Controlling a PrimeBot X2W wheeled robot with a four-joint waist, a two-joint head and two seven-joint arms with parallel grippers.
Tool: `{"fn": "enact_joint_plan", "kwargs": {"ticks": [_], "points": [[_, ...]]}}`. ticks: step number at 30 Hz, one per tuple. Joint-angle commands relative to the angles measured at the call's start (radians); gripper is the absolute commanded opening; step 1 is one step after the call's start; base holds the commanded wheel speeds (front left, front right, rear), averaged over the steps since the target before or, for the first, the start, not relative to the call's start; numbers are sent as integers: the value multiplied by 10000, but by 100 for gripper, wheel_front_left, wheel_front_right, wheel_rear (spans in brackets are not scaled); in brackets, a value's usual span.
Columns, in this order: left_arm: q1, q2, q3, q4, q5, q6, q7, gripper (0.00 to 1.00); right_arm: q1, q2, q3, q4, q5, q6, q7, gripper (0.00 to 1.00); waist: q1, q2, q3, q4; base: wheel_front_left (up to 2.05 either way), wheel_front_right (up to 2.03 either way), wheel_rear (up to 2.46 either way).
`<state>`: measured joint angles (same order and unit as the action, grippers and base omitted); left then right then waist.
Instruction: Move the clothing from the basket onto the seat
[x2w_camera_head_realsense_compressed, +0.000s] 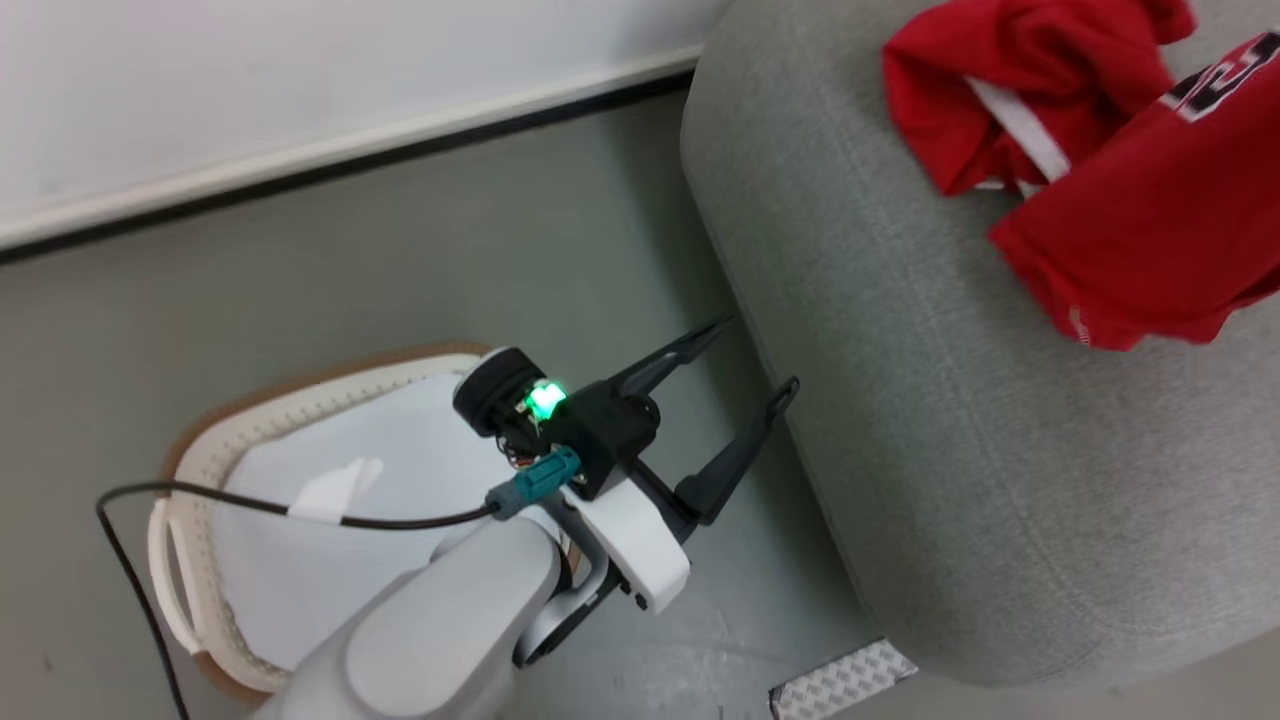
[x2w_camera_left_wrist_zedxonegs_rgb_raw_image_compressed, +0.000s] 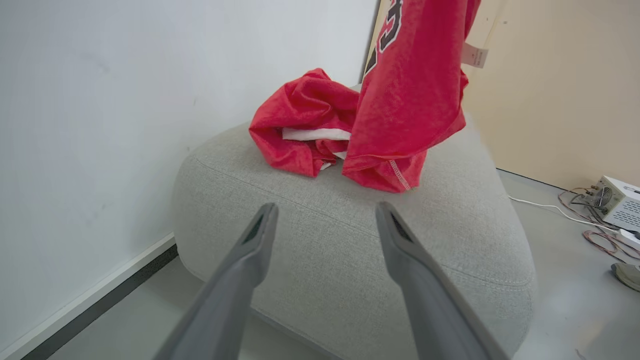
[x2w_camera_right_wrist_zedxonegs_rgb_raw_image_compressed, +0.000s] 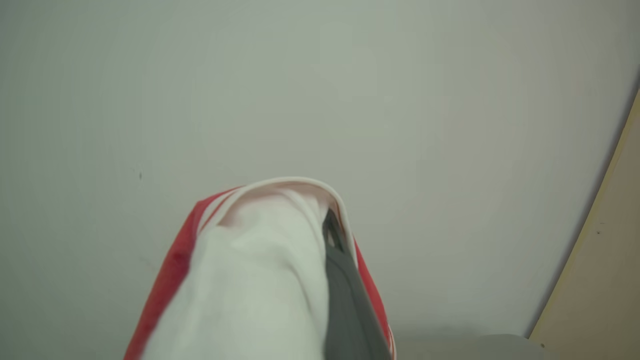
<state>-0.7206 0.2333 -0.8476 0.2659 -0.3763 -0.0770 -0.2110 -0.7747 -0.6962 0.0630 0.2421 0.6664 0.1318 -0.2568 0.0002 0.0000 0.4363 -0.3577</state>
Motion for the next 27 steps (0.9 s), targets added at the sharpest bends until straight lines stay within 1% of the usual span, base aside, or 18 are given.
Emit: {"fn": "enact_joint_plan", "kwargs": {"ticks": [1, 2, 6, 13, 16, 20, 21, 23, 24, 25, 26, 27], "points": [[-204, 95, 9, -89, 137, 25, 57, 100, -291, -159, -32, 469, 139, -23, -51, 0, -2, 0, 792, 378, 0, 0, 0], [-204, 95, 9, -89, 137, 25, 57, 100, -291, -159, -32, 469, 139, -23, -51, 0, -2, 0, 792, 378, 0, 0, 0], [-404, 207, 39, -214, 201, 58, 161, 100, -658, -227, 303, 1575, 355, -23, -37, 0, -2, 0, 1377, 584, 0, 0, 0], [-658, 226, 4, -313, 272, 92, 190, 100, -1209, -41, 1516, 3628, 835, -23, 284, 0, -2, 0, 1981, 927, 0, 0, 0], [-722, 188, -15, -257, 267, 99, 131, 100, -1334, -46, 2206, 4368, 1162, -23, 844, 0, -2, 0, 2059, 1048, 0, 0, 0], [-751, 125, -36, -141, 196, 106, 34, 100, -1557, -62, 3021, 5257, 1760, -23, 2172, 0, -2, 0, 2043, 1175, 0, 0, 0], [-752, 118, -37, -100, 176, 115, 2, 100, -1604, -92, 3185, 5346, 1866, -23, 2377, 6, -2, 0, 2024, 1205, 0, 0, 0], [-746, 73, -25, -28, 141, 119, -56, 100, -1719, -176, 3460, 5563, 2059, -23, 2616, 36, -2, 0, 1966, 1252, 0, 0, 0], [-735, 51, -23, 7, 115, 123, -103, 100, -1742, -192, 3599, 5615, 2141, -23, 2673, 46, -2, 0, 1922, 1264, 0, 0, 0], [-719, 40, -18, 48, 87, 123, -138, 100, -1797, -197, 3727, 5668, 2214, -23, 2713, 78, -2, 0, 1865, 1269, 0, 0, 0], [-695, 27, -15, 81, 67, 125, -160, 100, -1833, -195, 3861, 5744, 2303, -23, 2802, 100, -2, 0, 1787, 1270, 0, 0, 0], [-657, 16, -11, 124, 58, 128, -189, 100, -1840, -194, 4019, 5814, 2373, -23, 2904, 100, -2, 0, 1693, 1265, 0, 0, 0]]}}
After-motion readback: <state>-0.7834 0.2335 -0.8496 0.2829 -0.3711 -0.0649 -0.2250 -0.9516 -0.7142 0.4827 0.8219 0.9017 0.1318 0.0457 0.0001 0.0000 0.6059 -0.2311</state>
